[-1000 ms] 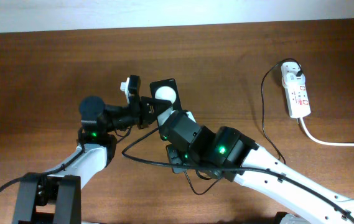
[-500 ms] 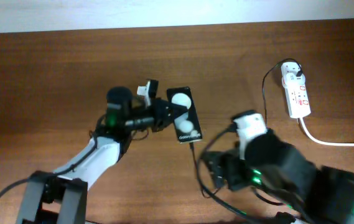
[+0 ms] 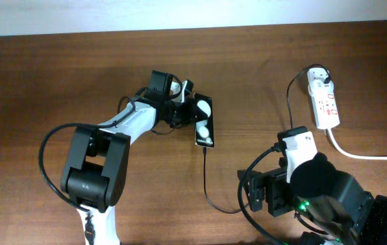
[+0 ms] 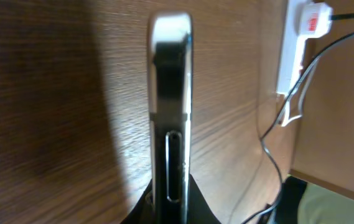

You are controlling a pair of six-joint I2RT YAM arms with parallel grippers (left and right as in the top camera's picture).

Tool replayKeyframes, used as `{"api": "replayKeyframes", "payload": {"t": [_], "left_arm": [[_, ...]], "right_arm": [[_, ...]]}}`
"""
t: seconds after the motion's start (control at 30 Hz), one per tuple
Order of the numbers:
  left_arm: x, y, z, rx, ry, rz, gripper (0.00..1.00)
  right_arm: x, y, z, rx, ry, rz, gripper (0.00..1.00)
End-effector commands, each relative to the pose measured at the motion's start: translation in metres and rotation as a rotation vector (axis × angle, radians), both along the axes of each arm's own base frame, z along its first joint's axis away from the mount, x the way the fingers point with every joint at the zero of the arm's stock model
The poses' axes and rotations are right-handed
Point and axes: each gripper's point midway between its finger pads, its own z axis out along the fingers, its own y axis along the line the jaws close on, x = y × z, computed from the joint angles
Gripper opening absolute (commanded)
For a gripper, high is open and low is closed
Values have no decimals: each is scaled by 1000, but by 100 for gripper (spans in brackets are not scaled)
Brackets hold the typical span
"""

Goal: Plug charger to phone and switch on socket
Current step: 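Release the cable and lower the phone onto the table with the left gripper, then move the right gripper to the power strip switch beside the charger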

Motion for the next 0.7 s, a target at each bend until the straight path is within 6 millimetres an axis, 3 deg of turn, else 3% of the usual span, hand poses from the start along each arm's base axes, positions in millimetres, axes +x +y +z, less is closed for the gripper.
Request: {"api": "replayKeyframes", "payload": {"t": [0.0, 0.07, 0.23, 0.3, 0.37, 0.47, 0.5, 0.53, 0.57, 0.67], "left_arm": [[14, 8, -3, 90, -75, 22, 5], [19, 25, -18, 204, -72, 78, 8], [11, 27, -38, 223, -16, 69, 20], [9, 29, -40, 236, -8, 73, 33], [8, 45, -51, 332, 7, 107, 53], [8, 50, -53, 361, 8, 118, 79], [9, 51, -54, 366, 7, 121, 82], [10, 55, -55, 390, 2, 132, 94], [12, 62, -59, 433, -5, 150, 100], [17, 77, -56, 514, -40, 182, 99]], "right_arm": [[2, -3, 5, 3, -16, -16, 99], [2, -3, 4, 2, -14, -16, 100], [2, -3, 4, 0, -13, -16, 99], [1, -4, 3, -6, -9, -16, 99], [0, -5, 1, -12, -4, -16, 99], [0, -5, 1, -12, -4, -16, 99], [0, -5, 1, -12, -5, -16, 99], [0, -5, 1, -12, -4, -16, 99], [-1, -7, -1, -22, 3, -16, 99], [8, -19, -1, -73, -36, -76, 99]]}}
